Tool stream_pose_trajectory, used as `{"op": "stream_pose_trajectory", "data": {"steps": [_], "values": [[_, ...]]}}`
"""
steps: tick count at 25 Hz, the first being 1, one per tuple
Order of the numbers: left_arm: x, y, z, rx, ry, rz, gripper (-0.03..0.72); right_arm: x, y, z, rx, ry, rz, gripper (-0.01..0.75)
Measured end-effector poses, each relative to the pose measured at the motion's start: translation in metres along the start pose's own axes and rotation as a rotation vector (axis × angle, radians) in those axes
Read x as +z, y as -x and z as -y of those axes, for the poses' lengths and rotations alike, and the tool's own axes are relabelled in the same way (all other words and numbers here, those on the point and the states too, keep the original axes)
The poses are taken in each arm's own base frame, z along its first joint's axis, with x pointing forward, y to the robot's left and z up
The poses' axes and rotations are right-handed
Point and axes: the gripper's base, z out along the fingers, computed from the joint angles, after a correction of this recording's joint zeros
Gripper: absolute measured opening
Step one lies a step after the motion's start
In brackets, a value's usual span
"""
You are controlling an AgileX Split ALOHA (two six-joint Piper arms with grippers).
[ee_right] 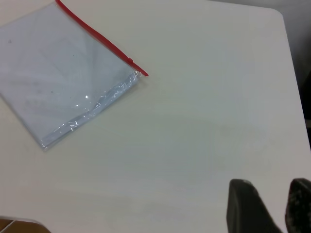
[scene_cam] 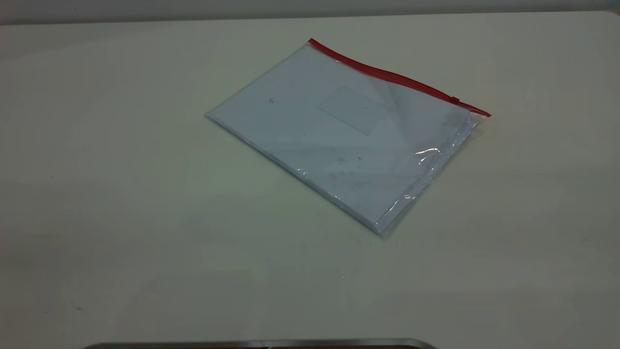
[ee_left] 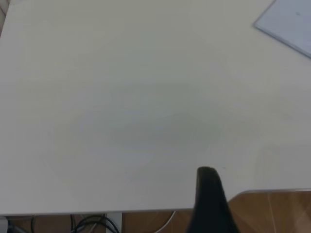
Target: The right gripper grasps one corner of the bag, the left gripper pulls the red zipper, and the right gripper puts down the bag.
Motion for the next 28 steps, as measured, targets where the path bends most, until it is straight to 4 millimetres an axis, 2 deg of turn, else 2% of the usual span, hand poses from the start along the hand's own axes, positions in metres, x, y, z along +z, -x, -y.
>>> {"op": "stream_pose_trajectory", "data": {"steps": [11,17,20,23,28], "values": [[0.000,0.000,0.000,0.001,0.002,-0.002,0.580,0.000,0.000,0.000,0.000,0.000,0.000,0.240],[0.012,0.013,-0.001,-0.001,0.002,-0.111,0.580,0.000,0.000,-0.001,0.012,0.012,0.003,0.240],[0.016,0.037,-0.002,-0.002,0.001,-0.134,0.580,0.000,0.001,-0.004,0.025,0.039,0.013,0.277],[0.024,0.069,-0.003,-0.012,-0.007,-0.152,0.580,-0.003,0.008,-0.004,0.057,0.046,0.012,0.376],[0.048,0.131,-0.005,-0.025,-0.018,-0.143,0.580,0.006,0.046,0.001,0.113,0.047,-0.068,0.553]]}}
